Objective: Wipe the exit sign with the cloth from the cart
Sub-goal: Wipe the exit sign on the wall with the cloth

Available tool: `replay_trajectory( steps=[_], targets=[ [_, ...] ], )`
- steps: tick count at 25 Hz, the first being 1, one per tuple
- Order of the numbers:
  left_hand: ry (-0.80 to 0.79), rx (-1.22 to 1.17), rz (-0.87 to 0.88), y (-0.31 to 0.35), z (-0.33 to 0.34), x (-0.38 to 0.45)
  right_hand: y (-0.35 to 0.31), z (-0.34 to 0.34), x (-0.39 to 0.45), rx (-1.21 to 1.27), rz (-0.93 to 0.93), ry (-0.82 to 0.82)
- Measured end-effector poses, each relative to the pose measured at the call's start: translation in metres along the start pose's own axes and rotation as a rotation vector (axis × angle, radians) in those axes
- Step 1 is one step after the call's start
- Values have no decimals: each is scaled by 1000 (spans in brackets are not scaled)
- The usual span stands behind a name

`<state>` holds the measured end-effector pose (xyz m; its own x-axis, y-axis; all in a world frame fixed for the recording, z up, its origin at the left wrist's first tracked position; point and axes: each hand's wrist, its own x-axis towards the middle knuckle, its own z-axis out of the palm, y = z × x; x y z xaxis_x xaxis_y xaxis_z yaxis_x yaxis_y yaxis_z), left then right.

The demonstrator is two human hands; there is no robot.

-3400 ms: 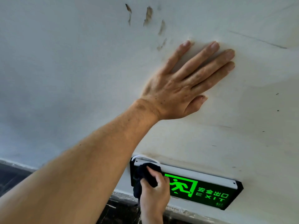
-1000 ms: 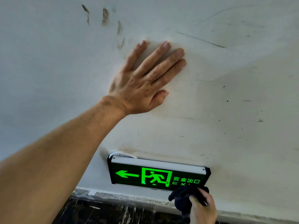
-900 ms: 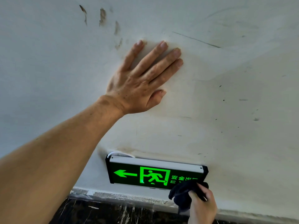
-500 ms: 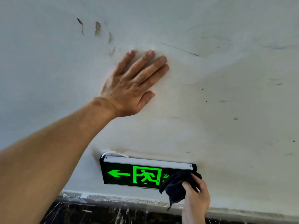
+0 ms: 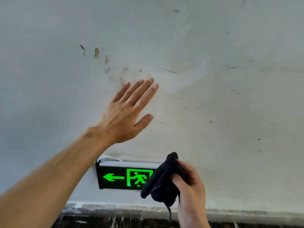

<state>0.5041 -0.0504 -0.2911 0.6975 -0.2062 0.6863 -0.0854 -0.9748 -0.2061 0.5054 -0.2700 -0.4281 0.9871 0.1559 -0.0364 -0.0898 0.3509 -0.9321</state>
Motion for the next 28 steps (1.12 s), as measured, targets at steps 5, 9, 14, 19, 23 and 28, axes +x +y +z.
replay_trajectory(
  steps=[5,9,14,19,23,28],
  targets=[
    [-163,-1071,-596,77,6,-71,-33,11,-14,-12,46,-154],
    [-286,-1780,-909,98,18,-117,-40,20,-14,-95,17,-246],
    [-195,-1951,-1087,95,24,-134,-45,37,-9,-376,7,-465],
    [-51,-1936,-1267,89,28,-152,-66,69,15,-908,-564,-310],
    [78,-1894,-1443,78,38,-167,-75,105,61,-1296,-1325,-96],
    [201,-1836,-1520,58,49,-182,-60,121,115,-1560,-1398,-171]
  ],
)
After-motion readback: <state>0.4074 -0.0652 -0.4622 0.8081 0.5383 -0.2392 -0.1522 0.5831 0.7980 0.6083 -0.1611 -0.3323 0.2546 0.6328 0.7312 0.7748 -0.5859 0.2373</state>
